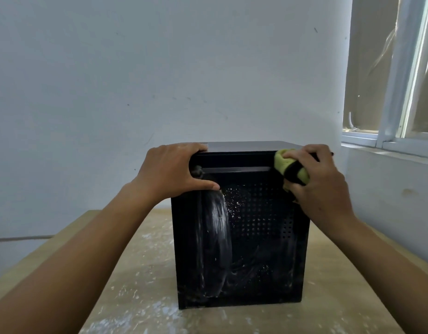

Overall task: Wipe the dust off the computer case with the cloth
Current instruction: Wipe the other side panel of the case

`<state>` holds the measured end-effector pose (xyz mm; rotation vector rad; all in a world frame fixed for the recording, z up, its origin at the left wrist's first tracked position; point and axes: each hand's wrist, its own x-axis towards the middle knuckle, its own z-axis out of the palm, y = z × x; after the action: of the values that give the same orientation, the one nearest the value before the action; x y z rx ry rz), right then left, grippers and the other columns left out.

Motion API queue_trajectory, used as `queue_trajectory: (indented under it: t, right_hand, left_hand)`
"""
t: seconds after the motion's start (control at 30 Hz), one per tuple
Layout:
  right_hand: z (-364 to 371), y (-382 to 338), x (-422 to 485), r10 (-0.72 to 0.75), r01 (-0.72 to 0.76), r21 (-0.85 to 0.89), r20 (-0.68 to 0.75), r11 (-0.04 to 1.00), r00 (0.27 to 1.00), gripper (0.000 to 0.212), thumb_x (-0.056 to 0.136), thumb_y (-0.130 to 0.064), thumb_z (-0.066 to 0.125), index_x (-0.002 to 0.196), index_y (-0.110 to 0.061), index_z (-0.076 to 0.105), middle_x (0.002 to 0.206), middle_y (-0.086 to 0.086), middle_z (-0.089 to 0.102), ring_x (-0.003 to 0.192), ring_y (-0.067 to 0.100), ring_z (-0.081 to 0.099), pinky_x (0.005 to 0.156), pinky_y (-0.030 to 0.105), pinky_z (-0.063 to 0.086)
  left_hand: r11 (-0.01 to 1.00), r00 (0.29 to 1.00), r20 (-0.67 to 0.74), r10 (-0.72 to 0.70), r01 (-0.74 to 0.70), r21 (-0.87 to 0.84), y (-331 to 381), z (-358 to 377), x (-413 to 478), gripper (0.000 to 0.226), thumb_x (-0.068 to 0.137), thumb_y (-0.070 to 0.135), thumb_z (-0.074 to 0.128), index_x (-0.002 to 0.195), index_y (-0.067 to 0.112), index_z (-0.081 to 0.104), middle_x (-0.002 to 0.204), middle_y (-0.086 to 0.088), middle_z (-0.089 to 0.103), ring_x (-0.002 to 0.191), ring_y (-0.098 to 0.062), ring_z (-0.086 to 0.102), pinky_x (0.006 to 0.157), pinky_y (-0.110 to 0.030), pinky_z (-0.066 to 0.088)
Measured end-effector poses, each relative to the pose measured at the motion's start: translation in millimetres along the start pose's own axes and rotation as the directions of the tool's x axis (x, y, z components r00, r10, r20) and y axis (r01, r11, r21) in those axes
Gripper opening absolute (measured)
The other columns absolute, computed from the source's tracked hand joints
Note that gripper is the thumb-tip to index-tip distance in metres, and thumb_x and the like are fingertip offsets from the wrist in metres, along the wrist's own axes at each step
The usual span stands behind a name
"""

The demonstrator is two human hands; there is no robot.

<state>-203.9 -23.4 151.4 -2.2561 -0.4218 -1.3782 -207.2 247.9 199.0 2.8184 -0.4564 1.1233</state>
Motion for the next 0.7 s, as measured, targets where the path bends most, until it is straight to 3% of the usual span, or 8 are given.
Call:
queue_trajectory:
  t: [0.13, 0.27, 0.37, 0.43, 0.53, 0.7]
  right_hand:
    - [4, -4, 0, -0.001, 0.001, 0.000, -0.026, 1.000, 1.000, 0.049, 0.067, -0.009, 0.083, 0.111, -0.017, 0.065, 0.116, 0.007, 0.049, 0.078, 0.031, 0.057, 0.067, 0.036, 0.052]
    - [22, -41, 3, -0.063, 0.063, 0.039, -0.006, 0.997, 0.998, 0.053, 0.059, -0.010, 0.085, 0.107, -0.023, 0.066, 0.114, 0.005, 0.051, 0.078, 0.035, 0.061, 0.065, 0.041, 0.054]
    - [40, -80, 5, -0.170, 0.170, 0.017, 0.011, 0.985, 0.985, 0.052, 0.060, -0.016, 0.087, 0.107, -0.021, 0.067, 0.111, 0.006, 0.054, 0.073, 0.030, 0.063, 0.056, 0.030, 0.049]
    - [54, -105, 6, -0.213, 0.213, 0.016, 0.039, 0.977, 0.976, 0.051, 0.061, -0.015, 0.086, 0.108, -0.019, 0.066, 0.110, 0.005, 0.055, 0.074, 0.026, 0.063, 0.053, 0.025, 0.039]
    - [65, -121, 7, -0.250, 0.247, 0.050, 0.072, 0.968, 0.966, 0.049, 0.062, -0.011, 0.085, 0.107, -0.016, 0.066, 0.113, 0.006, 0.054, 0.076, 0.024, 0.062, 0.048, 0.028, 0.043]
    - [53, -104, 8, -0.278, 0.272, 0.069, 0.109, 0.960, 0.954, 0.052, 0.065, -0.019, 0.086, 0.112, -0.019, 0.064, 0.115, 0.004, 0.053, 0.077, 0.023, 0.062, 0.050, 0.029, 0.044]
  left_hand:
    - [1.000, 1.000, -0.003, 0.028, -0.028, 0.000, -2, -1, -3, 0.088, 0.061, 0.079, 0.067, 0.135, 0.033, 0.052, 0.128, 0.017, 0.061, 0.116, -0.012, 0.058, 0.078, -0.025, 0.033]
    - [0.999, 1.000, 0.010, 0.029, -0.029, 0.022, -5, 1, -2, 0.089, 0.063, 0.080, 0.066, 0.138, 0.035, 0.049, 0.134, 0.019, 0.057, 0.121, -0.010, 0.055, 0.081, -0.025, 0.035]
    - [0.999, 0.999, -0.016, 0.031, -0.031, 0.007, -6, 4, -2, 0.087, 0.063, 0.078, 0.068, 0.137, 0.036, 0.050, 0.135, 0.019, 0.056, 0.122, -0.009, 0.054, 0.082, -0.026, 0.037]
    - [0.999, 0.998, -0.043, 0.040, -0.041, -0.021, -7, 5, -3, 0.077, 0.066, 0.068, 0.074, 0.133, 0.036, 0.054, 0.130, 0.018, 0.060, 0.118, -0.011, 0.057, 0.075, -0.025, 0.035]
    - [0.998, 0.997, -0.059, 0.053, -0.054, -0.027, -9, 5, -5, 0.067, 0.070, 0.051, 0.080, 0.130, 0.036, 0.057, 0.124, 0.016, 0.064, 0.112, -0.014, 0.061, 0.071, -0.025, 0.032]
    - [0.997, 0.995, -0.082, 0.059, -0.062, -0.036, -10, 6, -5, 0.074, 0.065, 0.066, 0.076, 0.130, 0.035, 0.058, 0.125, 0.018, 0.064, 0.112, -0.011, 0.061, 0.072, -0.025, 0.033]
